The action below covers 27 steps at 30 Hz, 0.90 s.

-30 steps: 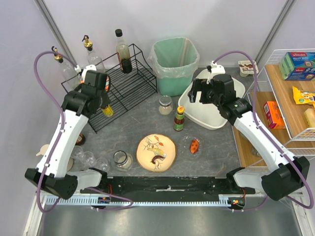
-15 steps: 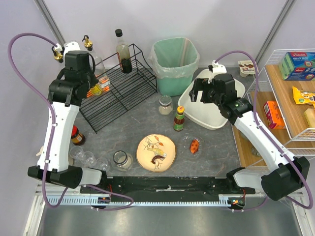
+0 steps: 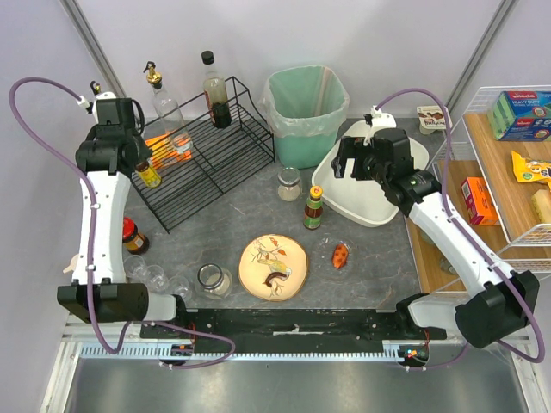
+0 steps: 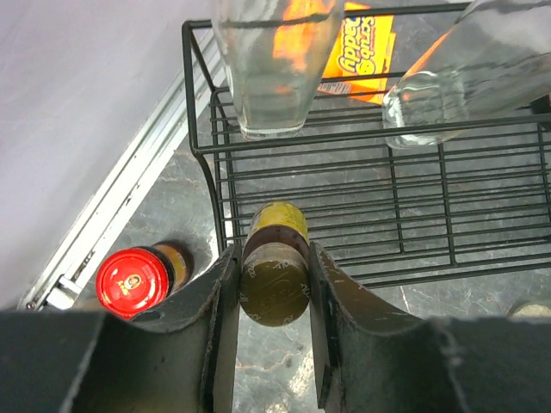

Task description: Clear the kitchen counter

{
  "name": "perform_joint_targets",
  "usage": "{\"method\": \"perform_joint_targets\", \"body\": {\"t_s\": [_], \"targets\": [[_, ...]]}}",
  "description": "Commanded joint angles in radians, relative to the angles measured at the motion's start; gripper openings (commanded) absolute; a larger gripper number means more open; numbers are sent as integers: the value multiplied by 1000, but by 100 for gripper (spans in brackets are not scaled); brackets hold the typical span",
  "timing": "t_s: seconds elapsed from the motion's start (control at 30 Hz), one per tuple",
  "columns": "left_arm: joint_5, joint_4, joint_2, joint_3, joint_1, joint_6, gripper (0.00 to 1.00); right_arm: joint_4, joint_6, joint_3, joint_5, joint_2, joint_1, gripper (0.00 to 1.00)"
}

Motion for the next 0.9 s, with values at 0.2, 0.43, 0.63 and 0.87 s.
{"method": "perform_joint_targets", "body": {"t_s": [0.2, 0.43, 0.63, 0.87], "targets": [[95, 116, 24, -52, 64, 32, 2, 28, 7, 20, -2, 10, -19, 98], [83, 95, 41, -48, 64, 33, 6, 28, 7, 23, -10, 18, -27, 98], [97, 44, 58, -3, 66, 41, 2, 29, 7, 20, -16, 23, -31, 98], [129, -14, 55, 63, 66, 64, 2, 28, 10, 15, -22, 23, -36, 98]]}}
